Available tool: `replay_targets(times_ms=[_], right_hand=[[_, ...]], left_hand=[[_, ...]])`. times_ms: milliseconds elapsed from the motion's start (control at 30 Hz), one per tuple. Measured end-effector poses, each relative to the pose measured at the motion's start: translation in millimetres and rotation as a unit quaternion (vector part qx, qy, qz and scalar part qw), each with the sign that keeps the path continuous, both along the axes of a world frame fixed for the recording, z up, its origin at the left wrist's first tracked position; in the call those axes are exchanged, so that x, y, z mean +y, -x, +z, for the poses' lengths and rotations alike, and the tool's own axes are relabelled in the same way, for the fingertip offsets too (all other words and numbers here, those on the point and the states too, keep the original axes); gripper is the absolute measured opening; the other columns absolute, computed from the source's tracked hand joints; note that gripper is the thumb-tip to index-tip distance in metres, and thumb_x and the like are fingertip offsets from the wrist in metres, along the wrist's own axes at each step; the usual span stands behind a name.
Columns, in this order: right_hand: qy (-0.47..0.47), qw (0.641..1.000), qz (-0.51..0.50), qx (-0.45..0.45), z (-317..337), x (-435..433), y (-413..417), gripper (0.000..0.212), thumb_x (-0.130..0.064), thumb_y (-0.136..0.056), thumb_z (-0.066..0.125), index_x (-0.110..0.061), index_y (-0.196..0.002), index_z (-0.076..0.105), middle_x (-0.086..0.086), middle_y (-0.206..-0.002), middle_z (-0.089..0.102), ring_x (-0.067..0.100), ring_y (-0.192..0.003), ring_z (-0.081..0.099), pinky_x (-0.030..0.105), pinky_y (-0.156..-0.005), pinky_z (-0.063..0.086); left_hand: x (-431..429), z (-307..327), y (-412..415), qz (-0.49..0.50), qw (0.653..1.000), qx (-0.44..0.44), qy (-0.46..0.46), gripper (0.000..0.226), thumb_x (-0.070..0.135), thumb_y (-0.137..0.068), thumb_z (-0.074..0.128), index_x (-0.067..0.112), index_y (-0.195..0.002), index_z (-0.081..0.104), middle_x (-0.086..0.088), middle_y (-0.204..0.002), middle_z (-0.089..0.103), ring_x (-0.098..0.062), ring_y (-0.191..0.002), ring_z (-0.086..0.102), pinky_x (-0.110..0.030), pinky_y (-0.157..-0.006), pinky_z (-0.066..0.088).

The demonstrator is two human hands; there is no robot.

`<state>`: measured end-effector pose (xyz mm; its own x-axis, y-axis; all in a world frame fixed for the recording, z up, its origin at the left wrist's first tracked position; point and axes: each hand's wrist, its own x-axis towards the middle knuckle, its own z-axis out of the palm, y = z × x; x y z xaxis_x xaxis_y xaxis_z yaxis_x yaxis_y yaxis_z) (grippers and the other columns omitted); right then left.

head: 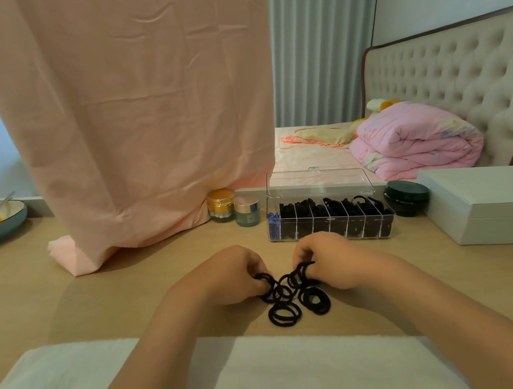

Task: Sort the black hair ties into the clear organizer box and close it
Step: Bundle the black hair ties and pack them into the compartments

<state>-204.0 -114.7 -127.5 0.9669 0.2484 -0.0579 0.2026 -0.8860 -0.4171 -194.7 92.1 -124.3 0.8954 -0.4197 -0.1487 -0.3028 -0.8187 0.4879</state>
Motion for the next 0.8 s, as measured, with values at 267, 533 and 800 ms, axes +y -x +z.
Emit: replay_targets(times_ms=[267, 533, 800], right_hand=[[-0.131, 0.991, -0.036, 0.016, 17.0, -25.7, 1.7, 0.017, -0.009, -0.093, 0.071, -0.019, -0.105, 0.076, -0.001, -0.087, 0.074, 0.002, -0.057, 0.067, 0.014, -0.051, 0.048], [-0.137, 0.99, -0.012, 0.012, 28.4, -36.6, 0.8, 0.019, -0.011, -0.096, 0.065, -0.02, -0.103, 0.08, -0.002, -0.091, 0.076, 0.012, -0.071, 0.069, 0.021, -0.063, 0.055], [-0.093, 0.994, -0.005, 0.054, 10.2, -25.6, 2.6, 0.036, -0.01, -0.098, 0.062, -0.021, -0.131, 0.067, -0.001, -0.12, 0.069, 0.008, -0.084, 0.068, 0.021, -0.076, 0.057]], left_hand=[[10.3, 2.9, -3.7, 0.061, 0.963, 0.078, 0.251, 0.009, 0.023, -0.094, 0.066, 0.026, -0.089, 0.072, 0.006, -0.079, 0.068, -0.011, -0.073, 0.057, -0.026, -0.07, 0.042], [-13.8, 3.5, 6.3, 0.074, 0.966, 0.101, 0.224, 0.027, 0.018, -0.098, 0.058, 0.035, -0.092, 0.078, 0.012, -0.097, 0.074, -0.009, -0.095, 0.064, -0.033, -0.098, 0.047], [-37.6, 0.4, 11.6, 0.036, 0.999, -0.024, -0.008, 0.037, 0.02, -0.095, 0.061, 0.035, -0.129, 0.065, 0.005, -0.123, 0.067, -0.007, -0.098, 0.058, -0.026, -0.091, 0.05]])
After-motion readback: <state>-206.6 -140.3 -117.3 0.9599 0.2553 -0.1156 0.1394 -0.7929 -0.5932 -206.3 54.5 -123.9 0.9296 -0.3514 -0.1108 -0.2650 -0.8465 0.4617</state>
